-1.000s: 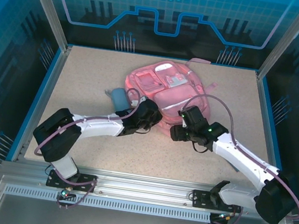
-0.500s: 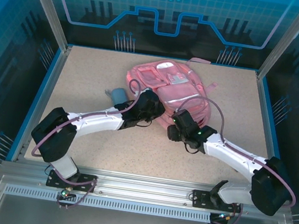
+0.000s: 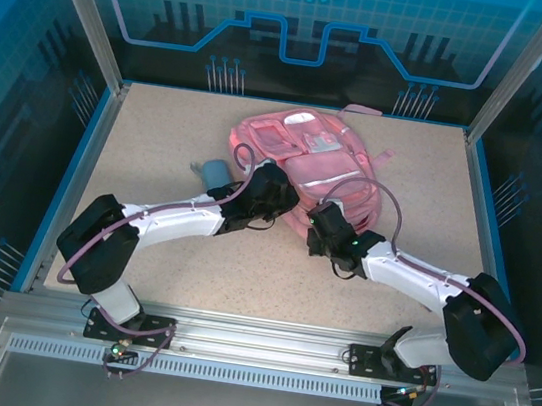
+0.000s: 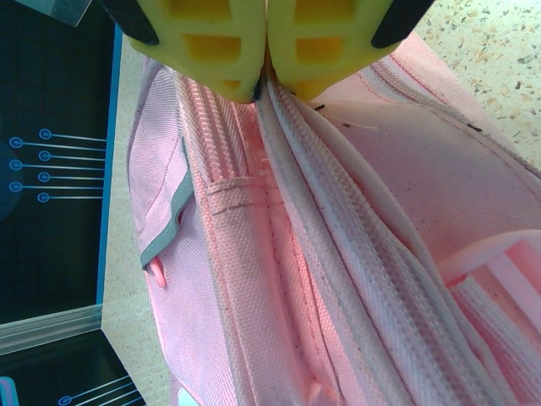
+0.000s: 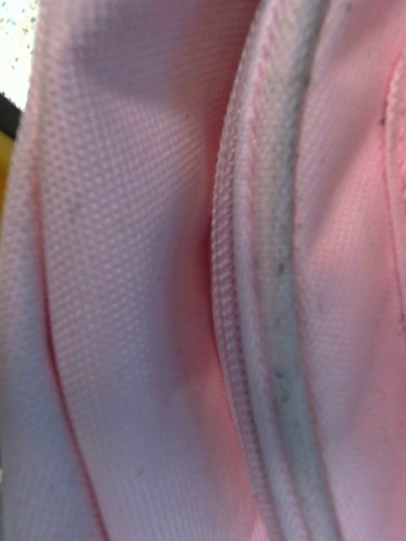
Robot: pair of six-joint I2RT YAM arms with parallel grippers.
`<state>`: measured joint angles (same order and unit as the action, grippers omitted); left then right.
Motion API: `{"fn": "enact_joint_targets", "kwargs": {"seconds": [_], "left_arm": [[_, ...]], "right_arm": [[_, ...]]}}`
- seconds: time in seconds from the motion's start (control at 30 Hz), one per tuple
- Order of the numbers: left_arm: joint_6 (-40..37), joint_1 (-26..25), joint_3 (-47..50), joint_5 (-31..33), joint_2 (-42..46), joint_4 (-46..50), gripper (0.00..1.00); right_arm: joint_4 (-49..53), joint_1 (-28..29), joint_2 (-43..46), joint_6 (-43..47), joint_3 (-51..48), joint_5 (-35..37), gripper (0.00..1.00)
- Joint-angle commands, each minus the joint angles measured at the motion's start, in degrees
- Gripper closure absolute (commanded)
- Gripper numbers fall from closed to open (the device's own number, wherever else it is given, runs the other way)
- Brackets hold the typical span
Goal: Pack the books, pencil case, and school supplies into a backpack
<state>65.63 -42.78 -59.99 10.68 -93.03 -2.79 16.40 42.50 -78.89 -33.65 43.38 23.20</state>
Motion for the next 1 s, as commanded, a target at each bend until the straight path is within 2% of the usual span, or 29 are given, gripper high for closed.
{"fn": "enact_joint_targets", "kwargs": {"seconds": [0.0, 0.1, 0.3, 0.43, 0.63, 0.8, 0.97], "left_arm": [[-1.47, 0.46, -1.71, 0.57, 2.61, -4.43, 1.00], [-1.53, 0.51, -1.76, 0.66, 2.53, -4.10, 1.00], [-1.64, 0.50, -1.47, 0.83, 2.54, -3.91, 1.00], [-2.03, 0.96, -1.11, 1.19, 2.82, -3.48, 1.00], [-4.11, 3.79, 2.35, 2.11, 4.41, -3.10, 1.00], [-4.80, 5.65, 7.10, 2.16, 5.10, -3.92, 1.00], [-4.79, 7.04, 10.33, 0.60, 6.27, -5.71, 1.00]], "right_arm": [[-0.20, 0.65, -0.37, 0.12, -0.07, 3.23, 0.95], [0.22, 0.59, -0.33, 1.19, -0.21, 3.30, 0.96], [-0.52, 0.64, -0.62, 2.57, -0.05, 3.90, 0.87], [1.34, 0.64, 0.07, 2.15, 0.39, 6.13, 0.99], [7.43, -0.33, 6.11, 1.75, -2.28, 9.77, 1.00], [9.74, -5.57, 11.58, 4.89, -4.76, 6.01, 1.00], [9.66, -9.54, 10.73, 10.28, -2.47, -4.28, 1.00]]}}
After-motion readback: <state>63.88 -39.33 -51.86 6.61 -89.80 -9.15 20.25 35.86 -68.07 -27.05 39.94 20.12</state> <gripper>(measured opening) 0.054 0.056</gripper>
